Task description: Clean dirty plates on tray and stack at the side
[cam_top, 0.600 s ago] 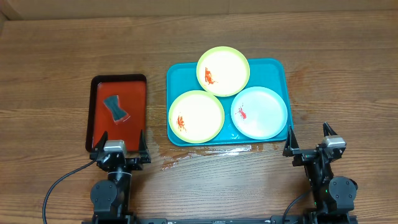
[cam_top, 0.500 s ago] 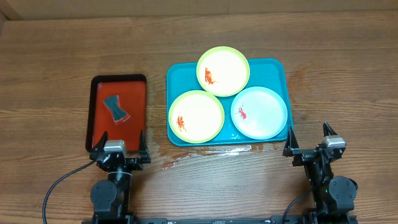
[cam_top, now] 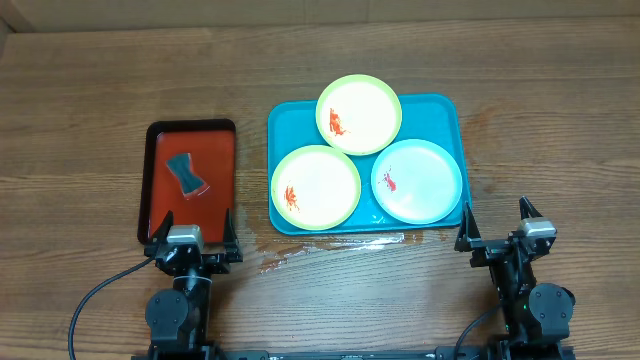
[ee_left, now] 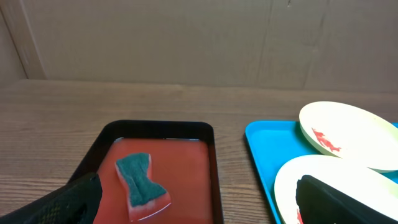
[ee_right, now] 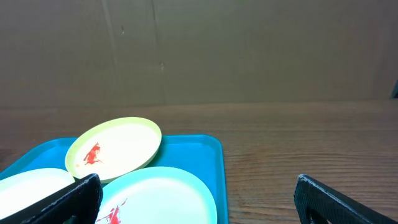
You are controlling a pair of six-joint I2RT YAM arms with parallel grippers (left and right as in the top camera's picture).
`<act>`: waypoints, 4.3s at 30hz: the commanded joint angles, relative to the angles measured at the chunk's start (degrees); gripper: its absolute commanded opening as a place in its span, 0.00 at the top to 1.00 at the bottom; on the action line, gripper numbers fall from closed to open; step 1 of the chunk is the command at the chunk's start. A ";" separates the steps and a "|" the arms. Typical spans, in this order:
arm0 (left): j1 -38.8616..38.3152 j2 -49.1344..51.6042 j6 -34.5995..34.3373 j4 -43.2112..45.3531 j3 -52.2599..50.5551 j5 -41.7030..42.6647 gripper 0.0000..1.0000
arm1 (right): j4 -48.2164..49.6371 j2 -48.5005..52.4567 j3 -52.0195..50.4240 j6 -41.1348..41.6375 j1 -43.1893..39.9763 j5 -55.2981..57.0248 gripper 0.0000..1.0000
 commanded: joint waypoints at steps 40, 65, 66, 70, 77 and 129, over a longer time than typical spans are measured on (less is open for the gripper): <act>-0.09 -0.50 -7.67 9.77 0.59 22.10 0.00 | 0.44 -0.46 -0.59 0.00 0.07 0.35 0.00; -0.09 6.49 -0.81 -5.35 9.01 0.46 0.00 | 0.44 -0.46 -0.59 0.00 0.07 0.35 0.00; -0.11 6.49 -0.87 -5.95 9.01 0.50 0.00 | 0.44 -0.46 -0.59 0.00 0.07 0.35 0.00; -0.09 6.54 -1.44 -7.04 8.52 0.46 0.00 | 0.44 -0.46 -0.59 0.00 0.07 0.35 0.00; -0.11 6.54 -1.46 -8.20 5.68 0.15 0.00 | 0.44 -0.46 -0.59 0.00 0.07 0.35 0.00; 8.26 98.01 -23.41 -9.90 52.89 -6.43 0.26 | 0.44 -0.46 -0.59 0.00 0.07 0.35 0.00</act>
